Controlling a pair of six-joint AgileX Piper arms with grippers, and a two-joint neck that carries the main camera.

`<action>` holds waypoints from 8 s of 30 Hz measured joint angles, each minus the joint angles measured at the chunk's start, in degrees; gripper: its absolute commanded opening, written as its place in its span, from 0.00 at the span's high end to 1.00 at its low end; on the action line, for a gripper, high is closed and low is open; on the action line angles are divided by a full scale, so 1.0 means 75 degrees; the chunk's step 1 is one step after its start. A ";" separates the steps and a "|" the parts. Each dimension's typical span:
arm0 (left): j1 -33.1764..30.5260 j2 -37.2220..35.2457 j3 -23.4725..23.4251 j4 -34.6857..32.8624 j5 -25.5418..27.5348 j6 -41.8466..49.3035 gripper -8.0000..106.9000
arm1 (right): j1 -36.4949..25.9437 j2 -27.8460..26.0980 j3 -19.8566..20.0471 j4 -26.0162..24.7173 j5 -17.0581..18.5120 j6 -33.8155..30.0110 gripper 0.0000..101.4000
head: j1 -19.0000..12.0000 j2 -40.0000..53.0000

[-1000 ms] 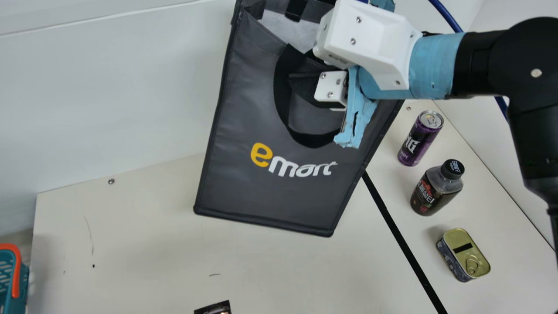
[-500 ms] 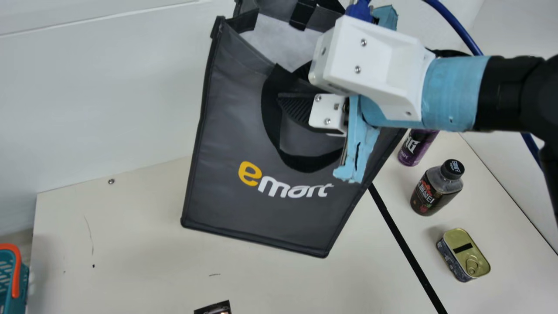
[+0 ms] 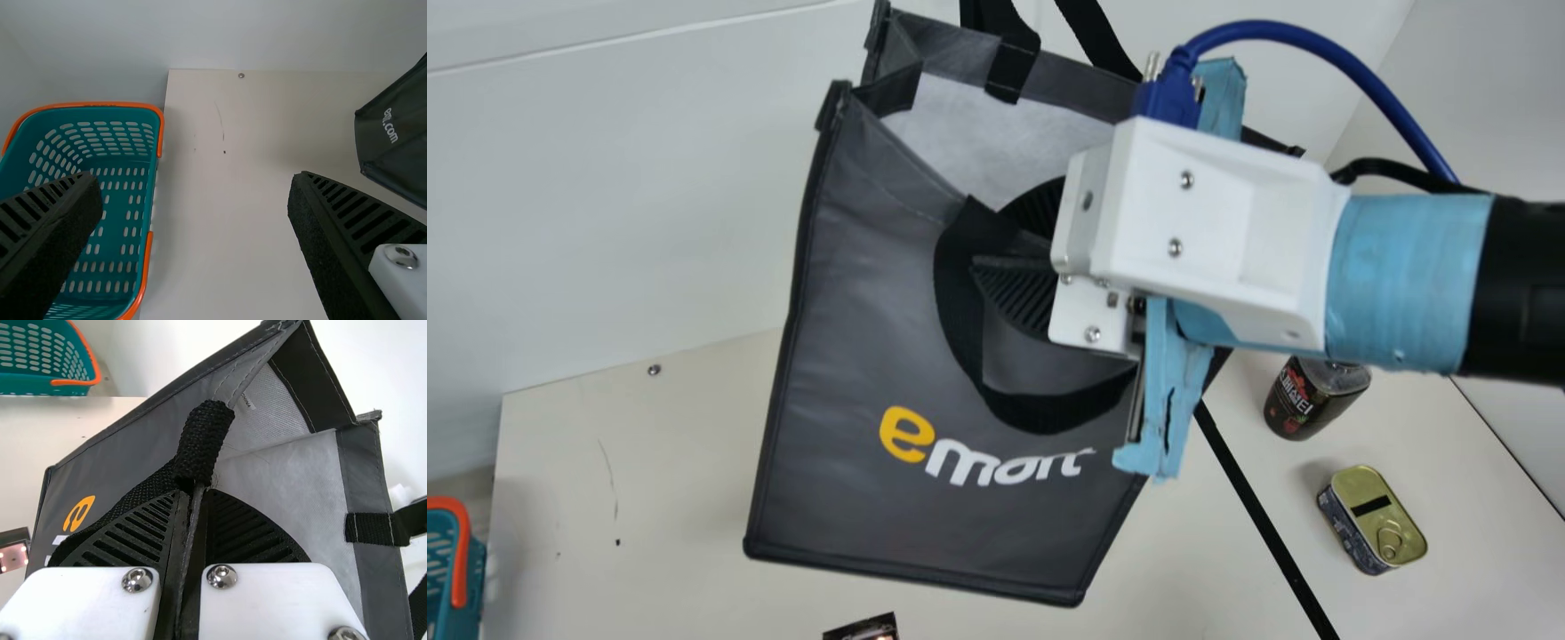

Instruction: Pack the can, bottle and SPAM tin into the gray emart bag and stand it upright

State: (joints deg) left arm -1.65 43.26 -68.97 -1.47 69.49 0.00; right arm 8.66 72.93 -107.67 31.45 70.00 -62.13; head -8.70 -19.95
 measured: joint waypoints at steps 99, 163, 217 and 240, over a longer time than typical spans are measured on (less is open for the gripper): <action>0.0000 0.0000 0.0000 0.0007 0.0000 0.0000 0.15 | 0.4505 -0.2192 0.2279 -0.2241 -0.0006 0.3822 0.06 | 0.0000 0.0012; 0.0000 0.0000 0.0000 0.0007 0.0000 0.0000 0.15 | 0.2052 -0.1425 -0.0321 -0.3066 -0.0019 0.5061 0.06 | 0.0000 0.0000; 0.0000 0.0000 0.0000 0.0007 0.0000 0.0000 0.15 | -0.2454 -0.0709 0.0941 -0.3921 -0.0016 0.6691 0.06 | 0.0000 0.0000; 0.0000 0.0000 0.0000 0.0007 0.0000 0.0000 0.15 | -0.3008 -0.0856 0.2334 -0.4857 -0.0028 0.7154 0.06 | 0.0000 0.0012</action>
State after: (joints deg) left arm -1.65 43.26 -68.97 -1.42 69.49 0.00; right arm -13.90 66.51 -90.16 -4.97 69.79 -8.47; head -8.70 -19.86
